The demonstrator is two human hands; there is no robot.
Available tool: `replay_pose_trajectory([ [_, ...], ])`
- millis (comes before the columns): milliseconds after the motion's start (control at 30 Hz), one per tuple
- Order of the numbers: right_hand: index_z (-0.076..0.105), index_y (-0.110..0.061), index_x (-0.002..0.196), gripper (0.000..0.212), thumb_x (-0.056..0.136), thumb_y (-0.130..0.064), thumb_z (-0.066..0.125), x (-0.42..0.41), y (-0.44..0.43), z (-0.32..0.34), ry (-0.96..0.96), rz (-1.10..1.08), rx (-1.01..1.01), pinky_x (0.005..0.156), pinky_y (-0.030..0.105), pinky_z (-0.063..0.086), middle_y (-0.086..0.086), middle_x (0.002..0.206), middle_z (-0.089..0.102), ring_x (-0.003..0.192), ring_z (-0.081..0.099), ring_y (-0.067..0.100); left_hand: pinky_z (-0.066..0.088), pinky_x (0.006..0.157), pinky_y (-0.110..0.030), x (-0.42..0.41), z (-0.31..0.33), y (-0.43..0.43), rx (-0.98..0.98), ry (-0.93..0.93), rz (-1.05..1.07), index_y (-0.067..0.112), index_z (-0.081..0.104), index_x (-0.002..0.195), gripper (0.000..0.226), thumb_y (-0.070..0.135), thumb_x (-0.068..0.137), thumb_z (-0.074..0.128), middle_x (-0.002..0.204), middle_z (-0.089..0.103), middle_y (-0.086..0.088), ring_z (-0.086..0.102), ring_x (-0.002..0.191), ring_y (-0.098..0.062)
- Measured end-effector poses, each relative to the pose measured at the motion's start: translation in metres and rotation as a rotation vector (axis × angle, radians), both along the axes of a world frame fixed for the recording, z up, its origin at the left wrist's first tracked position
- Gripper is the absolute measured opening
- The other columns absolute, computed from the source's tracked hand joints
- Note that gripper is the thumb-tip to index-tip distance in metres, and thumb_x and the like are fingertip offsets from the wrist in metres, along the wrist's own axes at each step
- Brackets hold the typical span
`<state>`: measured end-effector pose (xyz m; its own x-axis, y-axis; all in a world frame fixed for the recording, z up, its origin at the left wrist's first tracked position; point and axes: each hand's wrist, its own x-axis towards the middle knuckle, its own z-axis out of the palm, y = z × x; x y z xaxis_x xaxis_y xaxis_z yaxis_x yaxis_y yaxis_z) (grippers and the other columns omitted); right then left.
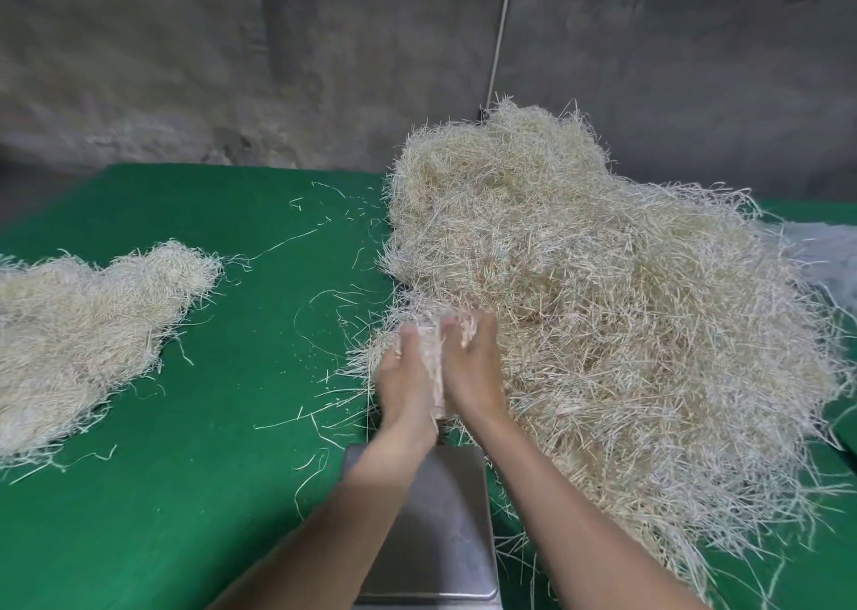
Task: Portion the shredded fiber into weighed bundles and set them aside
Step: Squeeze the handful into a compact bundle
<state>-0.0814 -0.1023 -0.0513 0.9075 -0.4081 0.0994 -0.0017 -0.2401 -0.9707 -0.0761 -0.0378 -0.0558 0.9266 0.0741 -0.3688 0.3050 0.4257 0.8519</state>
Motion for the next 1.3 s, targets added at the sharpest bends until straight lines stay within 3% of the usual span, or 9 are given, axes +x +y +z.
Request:
replay_pose_trajectory([
  [200, 0.046, -0.024, 0.072, 0.033, 0.084, -0.055, 0.049, -0.019, -0.011, 0.006, -0.285, -0.031, -0.299, 0.051, 0.016, 0.044, -0.006, 0.057, 0.056, 0.048, 0.050, -0.002, 0.032, 0.090, -0.016, 0.024, 0.002, 0.031, 0.498, -0.323, -0.018, 0.011, 0.053, 0.129, 0.043, 0.038, 0.096, 0.048, 0.129, 0.054, 0.000, 0.049, 0.114, -0.009],
  [333, 0.041, -0.027, 0.130, 0.041, 0.097, -0.050, 0.036, -0.001, -0.016, 0.025, -0.090, 0.125, -0.075, 0.101, 0.034, 0.041, -0.002, 0.134, 0.048, 0.119, 0.046, 0.007, 0.032, 0.102, -0.022, 0.014, -0.004, 0.017, 0.474, -0.396, -0.255, 0.013, 0.047, 0.136, 0.047, 0.038, 0.096, 0.048, 0.140, 0.046, 0.001, 0.042, 0.127, -0.009],
  [433, 0.026, -0.047, 0.141, 0.045, 0.097, -0.057, 0.020, -0.019, 0.010, 0.002, -0.061, 0.304, -0.160, 0.114, 0.028, 0.021, -0.023, 0.149, 0.024, 0.133, 0.021, -0.006, 0.047, 0.077, -0.016, 0.018, 0.008, 0.017, 0.283, -0.383, -0.225, 0.024, 0.060, 0.100, 0.025, 0.041, 0.097, 0.043, 0.101, 0.065, 0.008, 0.060, 0.090, -0.002],
  [533, 0.051, -0.045, 0.122, 0.033, 0.100, -0.047, 0.028, -0.020, 0.029, -0.003, -0.167, 0.230, -0.205, 0.107, 0.016, 0.027, -0.015, 0.137, 0.047, 0.127, 0.039, -0.003, 0.046, 0.052, -0.016, 0.020, 0.009, 0.015, 0.121, -0.195, -0.046, 0.013, 0.054, 0.075, 0.030, 0.013, 0.100, 0.038, 0.066, 0.055, -0.004, 0.055, 0.062, -0.016],
  [600, 0.060, -0.024, 0.090, 0.026, 0.102, -0.031, 0.038, -0.004, 0.010, 0.008, -0.096, 0.088, 0.027, 0.078, 0.023, 0.045, -0.004, 0.092, 0.061, 0.082, 0.056, 0.007, 0.053, 0.070, -0.025, 0.007, 0.005, 0.006, 0.290, -0.135, -0.096, -0.004, 0.060, 0.101, 0.027, 0.013, 0.100, 0.039, 0.091, 0.063, -0.019, 0.061, 0.083, -0.025],
  [800, 0.046, -0.024, 0.074, 0.032, 0.094, -0.048, 0.040, -0.016, 0.026, -0.005, -0.149, 0.033, -0.044, 0.057, 0.019, 0.036, -0.008, 0.070, 0.047, 0.061, 0.041, 0.002, 0.043, 0.065, -0.016, 0.016, 0.013, 0.011, 0.531, -0.513, 0.141, 0.016, 0.056, 0.074, 0.020, 0.024, 0.091, 0.060, 0.073, 0.056, 0.007, 0.054, 0.068, 0.004],
  [1033, 0.049, -0.009, 0.126, 0.041, 0.099, -0.039, 0.042, 0.023, -0.015, 0.011, 0.052, -0.310, 0.542, 0.091, 0.031, 0.038, 0.004, 0.116, 0.056, 0.101, 0.051, 0.015, 0.036, 0.106, -0.046, -0.011, -0.003, 0.002, -0.020, 0.110, -0.250, 0.024, 0.040, 0.139, 0.091, 0.076, 0.065, 0.054, 0.135, 0.043, 0.011, 0.042, 0.129, -0.019],
  [1167, 0.045, -0.024, 0.070, 0.028, 0.095, -0.038, 0.047, -0.016, 0.016, -0.013, -0.156, -0.189, 0.074, 0.064, 0.010, 0.038, -0.013, 0.071, 0.054, 0.064, 0.046, 0.001, 0.053, 0.081, -0.034, 0.017, 0.006, 0.008, -0.013, 0.184, 0.133, 0.002, 0.051, 0.121, 0.062, 0.054, 0.087, 0.056, 0.107, 0.065, -0.009, 0.063, 0.100, -0.029],
  [1300, 0.043, -0.025, 0.068, 0.027, 0.091, -0.019, 0.055, -0.021, 0.007, -0.017, -0.184, -0.073, -0.213, 0.048, 0.015, 0.029, -0.013, 0.059, 0.044, 0.049, 0.039, -0.001, 0.034, 0.033, -0.013, 0.011, 0.009, 0.008, 0.009, 0.090, 0.088, 0.008, 0.051, 0.083, 0.044, 0.051, 0.094, 0.047, 0.048, 0.050, 0.002, 0.053, 0.041, -0.012],
])
